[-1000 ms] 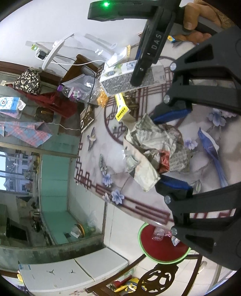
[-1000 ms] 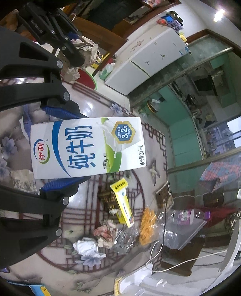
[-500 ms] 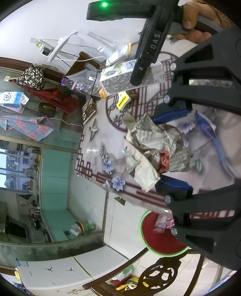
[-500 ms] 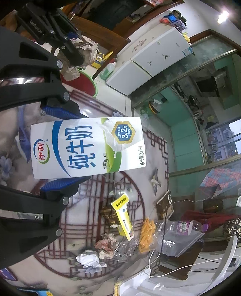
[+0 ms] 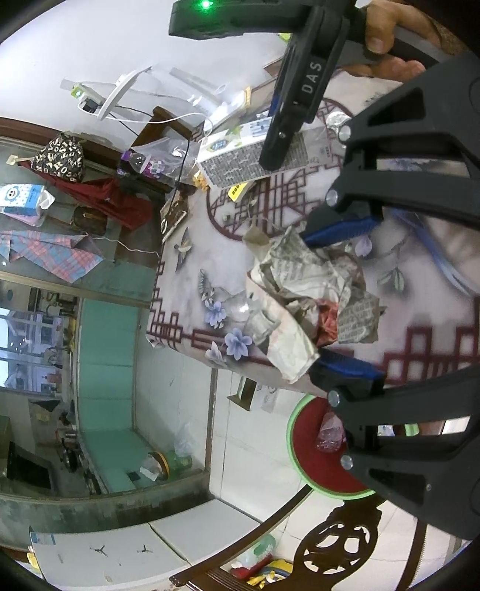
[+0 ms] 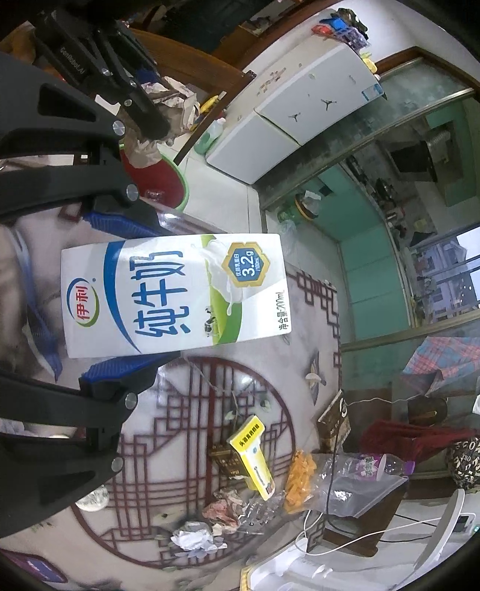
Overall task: Collect trash
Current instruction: 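Carry the newspaper and milk carton over the red bucket with both tools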
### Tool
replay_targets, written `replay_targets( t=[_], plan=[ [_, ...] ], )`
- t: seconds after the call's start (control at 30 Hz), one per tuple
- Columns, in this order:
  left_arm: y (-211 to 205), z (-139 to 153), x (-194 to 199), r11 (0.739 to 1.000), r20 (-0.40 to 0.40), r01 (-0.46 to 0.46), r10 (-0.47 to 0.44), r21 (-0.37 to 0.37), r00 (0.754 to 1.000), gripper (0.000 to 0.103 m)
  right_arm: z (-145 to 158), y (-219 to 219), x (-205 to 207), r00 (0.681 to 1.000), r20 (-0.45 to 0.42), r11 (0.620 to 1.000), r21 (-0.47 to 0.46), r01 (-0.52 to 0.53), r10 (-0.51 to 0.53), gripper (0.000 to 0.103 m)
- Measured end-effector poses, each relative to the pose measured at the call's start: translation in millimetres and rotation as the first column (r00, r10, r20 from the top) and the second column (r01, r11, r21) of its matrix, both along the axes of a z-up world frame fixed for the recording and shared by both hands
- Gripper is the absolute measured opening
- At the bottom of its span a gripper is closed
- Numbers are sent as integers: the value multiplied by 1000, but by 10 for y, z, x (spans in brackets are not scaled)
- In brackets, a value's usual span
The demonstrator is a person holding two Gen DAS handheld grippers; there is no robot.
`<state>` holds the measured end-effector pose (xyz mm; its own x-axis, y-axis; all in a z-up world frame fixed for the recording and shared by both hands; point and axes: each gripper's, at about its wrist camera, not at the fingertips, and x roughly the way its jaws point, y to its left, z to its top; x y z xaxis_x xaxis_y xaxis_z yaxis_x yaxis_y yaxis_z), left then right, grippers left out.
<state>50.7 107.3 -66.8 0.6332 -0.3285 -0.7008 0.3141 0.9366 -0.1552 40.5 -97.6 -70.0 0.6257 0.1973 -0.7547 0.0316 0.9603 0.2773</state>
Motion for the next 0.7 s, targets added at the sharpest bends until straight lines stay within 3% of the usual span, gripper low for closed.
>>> replay_targets(
  t=[0.37, 0.7],
  plan=[
    [369, -38, 125, 1000, -10, 0, 0, -17, 1000, 50, 31, 466, 68, 1000, -3, 1000, -21, -19, 18, 53],
    [894, -147, 252, 996, -29, -93, 93, -5, 995, 50, -11, 974, 198, 996, -15, 996, -21, -91, 90, 53]
  ],
)
